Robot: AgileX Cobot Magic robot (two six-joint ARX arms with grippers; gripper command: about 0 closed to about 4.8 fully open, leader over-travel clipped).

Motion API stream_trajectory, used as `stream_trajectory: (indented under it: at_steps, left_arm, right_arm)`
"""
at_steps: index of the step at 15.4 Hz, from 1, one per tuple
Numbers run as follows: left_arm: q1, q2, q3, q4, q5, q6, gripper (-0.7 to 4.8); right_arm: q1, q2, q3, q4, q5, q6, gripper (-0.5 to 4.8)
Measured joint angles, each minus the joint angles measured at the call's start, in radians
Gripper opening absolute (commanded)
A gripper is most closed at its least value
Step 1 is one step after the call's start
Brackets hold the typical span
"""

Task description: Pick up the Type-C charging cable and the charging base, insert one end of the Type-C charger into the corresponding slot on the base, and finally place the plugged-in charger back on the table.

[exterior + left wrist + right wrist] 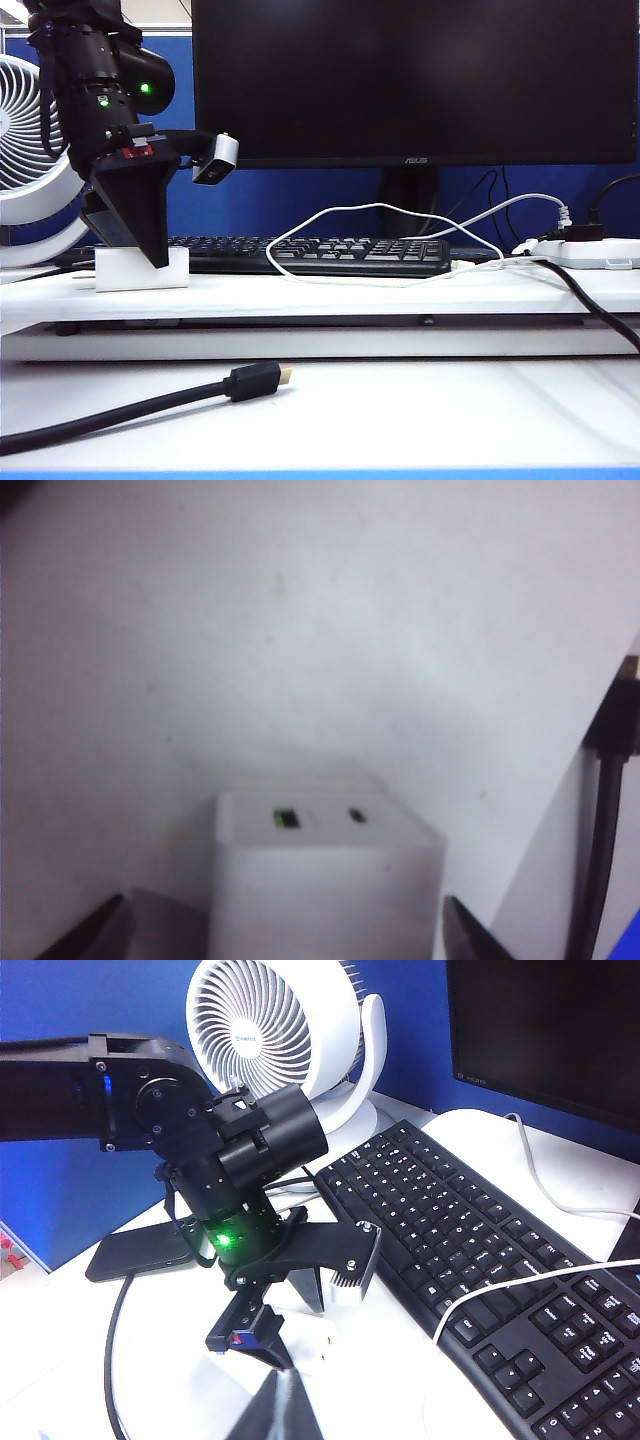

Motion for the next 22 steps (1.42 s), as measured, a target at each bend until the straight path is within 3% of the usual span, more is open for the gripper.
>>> stream_trajectory:
  at_steps: [1, 2, 8, 9, 10, 14, 16, 19, 22]
  left_arm:
    - [-0.002, 0.000, 0.001, -0.014, -0.027, -0.001, 4.04]
    - [-0.023, -0.001, 0.002, -0.027, -0.113, 0.000, 4.04]
    - [-0.117, 0.000, 0.002, 0.037, -0.193, 0.003, 3.99]
    - [-0.130, 0.000, 0.002, 0.048, -0.281, 0.005, 3.98]
    - [-0.130, 0.000, 0.002, 0.037, -0.311, 0.004, 3.98]
    - [-0.130, 0.000, 0.002, 0.008, -0.325, 0.005, 3.81]
    - [-0.130, 0.000, 0.002, 0.006, -0.325, 0.006, 3.17]
    - [-0.129, -0.001, 0.002, 0.009, -0.308, 0.006, 0.10]
    - [-0.128, -0.002, 0.002, 0.008, -0.217, 0.004, -0.06]
  right_arm:
    - [0.000, 0.000, 0.000, 0.000, 0.000, 0.000, -0.02]
    - [0.000, 0.000, 0.000, 0.000, 0.000, 0.000, -0.02]
    - [0.000, 0.000, 0.000, -0.009, 0.000, 0.000, -0.02]
    - [0.000, 0.000, 0.000, -0.009, 0.000, 0.000, -0.02]
    - [0.000, 0.000, 0.000, -0.009, 0.000, 0.000, -0.02]
    - [0.000, 0.000, 0.000, -0.010, 0.000, 0.000, -0.02]
    - [0.000, 0.000, 0.000, -0.011, 0.000, 0.000, -0.02]
    - [0.000, 0.000, 0.000, -0.013, 0.000, 0.000, -0.02]
    - [0.000, 0.000, 0.000, -0.013, 0.003, -0.005, -0.02]
